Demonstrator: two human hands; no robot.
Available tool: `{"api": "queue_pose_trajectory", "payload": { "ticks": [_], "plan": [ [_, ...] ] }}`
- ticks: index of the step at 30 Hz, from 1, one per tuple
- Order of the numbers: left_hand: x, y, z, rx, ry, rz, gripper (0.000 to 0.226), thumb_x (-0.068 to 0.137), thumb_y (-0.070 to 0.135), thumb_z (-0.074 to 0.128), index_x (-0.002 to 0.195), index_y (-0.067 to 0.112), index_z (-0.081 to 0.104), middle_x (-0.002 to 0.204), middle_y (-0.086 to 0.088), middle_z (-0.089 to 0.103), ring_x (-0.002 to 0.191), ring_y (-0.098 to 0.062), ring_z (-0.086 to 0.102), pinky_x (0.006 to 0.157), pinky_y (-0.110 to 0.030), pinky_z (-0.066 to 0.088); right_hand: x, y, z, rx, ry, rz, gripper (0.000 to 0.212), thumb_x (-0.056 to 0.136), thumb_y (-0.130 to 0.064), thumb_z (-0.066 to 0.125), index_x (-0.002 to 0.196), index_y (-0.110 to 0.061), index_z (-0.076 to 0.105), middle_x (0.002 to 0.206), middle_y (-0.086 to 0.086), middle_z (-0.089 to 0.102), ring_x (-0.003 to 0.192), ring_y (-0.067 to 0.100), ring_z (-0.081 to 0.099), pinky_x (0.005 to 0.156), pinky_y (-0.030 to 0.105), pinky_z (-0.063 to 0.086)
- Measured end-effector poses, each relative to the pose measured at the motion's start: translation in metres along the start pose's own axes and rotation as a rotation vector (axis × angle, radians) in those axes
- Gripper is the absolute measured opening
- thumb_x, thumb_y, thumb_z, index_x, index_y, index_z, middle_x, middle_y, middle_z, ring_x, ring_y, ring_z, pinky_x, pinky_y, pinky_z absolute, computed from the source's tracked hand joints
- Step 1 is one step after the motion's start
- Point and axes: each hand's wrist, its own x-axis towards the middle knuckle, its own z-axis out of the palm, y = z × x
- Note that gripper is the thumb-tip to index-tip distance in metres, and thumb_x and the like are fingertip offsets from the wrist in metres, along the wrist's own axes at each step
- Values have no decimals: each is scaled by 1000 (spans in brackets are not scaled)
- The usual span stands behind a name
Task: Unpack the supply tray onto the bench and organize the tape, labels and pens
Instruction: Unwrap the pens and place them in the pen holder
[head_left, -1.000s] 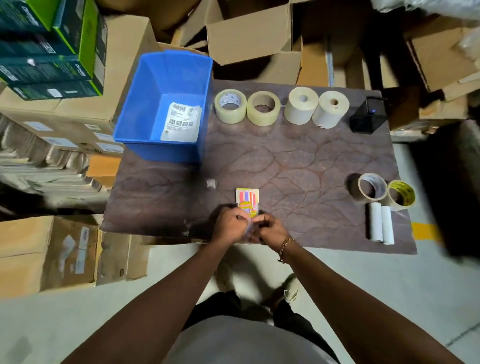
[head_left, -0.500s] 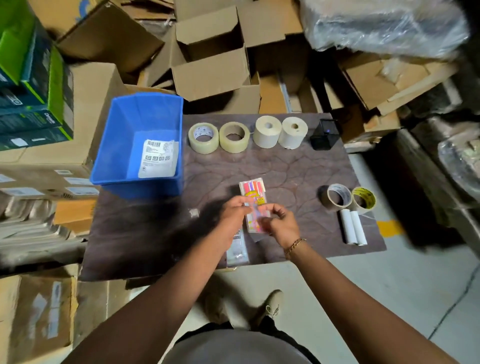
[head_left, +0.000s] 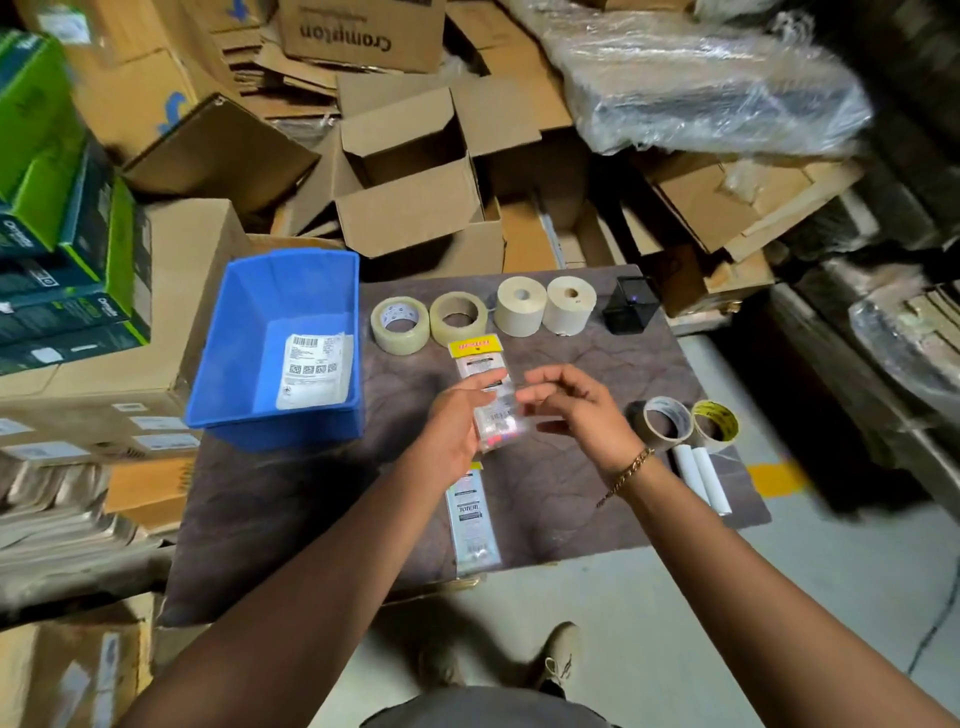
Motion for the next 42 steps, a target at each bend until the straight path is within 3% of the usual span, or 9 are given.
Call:
{"api": "queue_pose_trajectory", "payload": {
  "ticks": [4, 7, 11, 15, 20, 24, 32, 37, 42],
  "plan": [
    [3, 1, 10, 104, 23, -17, 45, 90, -9, 35, 125, 4, 61, 96, -17, 66, 63, -22, 56, 60, -31, 51, 2, -8, 7, -6, -97, 95, 32, 86, 7, 45, 103, -10, 66, 112, 14, 72, 96, 24, 70, 49, 22, 48],
    [4, 6, 14, 182, 39, 10, 45, 91, -6, 35, 117, 12, 67, 93, -15, 70, 62, -19, 65, 53, -27, 54, -1, -7, 7, 80, -234, 125, 36, 83, 10, 43, 108, -6, 65, 112, 13, 72, 96, 28, 71, 46, 22, 48],
    [8, 19, 16, 129, -2, 79, 44, 93, -8, 38, 125, 8, 63, 120, -19, 66, 101, -32, 66, 91, -42, 55, -10, 13, 2, 53, -271, 236, 40, 86, 9, 40, 114, -4, 65, 116, 13, 71, 104, 29, 69, 59, 25, 54],
    [10, 25, 21, 151, 0, 152, 45, 92, -9, 40, 119, 12, 68, 129, -14, 64, 115, -32, 63, 103, -49, 49, -10, 31, 4, 120, -197, 338, 41, 87, 8, 38, 110, -8, 67, 115, 13, 71, 101, 23, 70, 70, 29, 56],
    [-1, 20, 36, 200, -45, 212, 43, 93, -4, 45, 108, 24, 75, 118, -13, 71, 105, -31, 68, 92, -46, 55, 3, 28, 11, 458, -154, 383, 41, 76, 6, 42, 108, -4, 65, 115, 14, 70, 106, 25, 69, 67, 26, 60],
    [-10, 25, 47, 271, -89, 272, 43, 92, -3, 48, 103, 28, 76, 119, -8, 71, 102, -26, 70, 77, -39, 58, 8, 24, 11, 634, -151, 382, 37, 76, 11, 35, 100, 1, 61, 102, 14, 72, 91, 20, 74, 57, 22, 60],
    [-8, 41, 60, 311, -82, 398, 43, 84, -13, 51, 98, 19, 76, 116, -6, 70, 103, -21, 66, 78, -32, 57, 8, 24, 5, 822, -222, 321, 54, 65, 14, 38, 112, -2, 60, 94, 16, 72, 63, 18, 71, 45, 22, 55],
    [1, 50, 64, 377, -52, 456, 45, 80, -9, 53, 95, 25, 77, 118, -7, 71, 110, -25, 66, 88, -36, 57, 4, 28, 2, 713, -194, 341, 53, 60, 5, 46, 110, -5, 59, 83, 9, 66, 51, 11, 58, 35, 18, 44],
    [3, 32, 72, 387, -12, 424, 49, 82, -14, 52, 102, 24, 76, 120, -2, 69, 103, -14, 66, 76, -24, 57, 11, 17, 2, 304, -77, 307, 18, 78, 0, 58, 91, -12, 61, 65, 3, 60, 53, 15, 56, 56, 28, 51]
  ]
}}
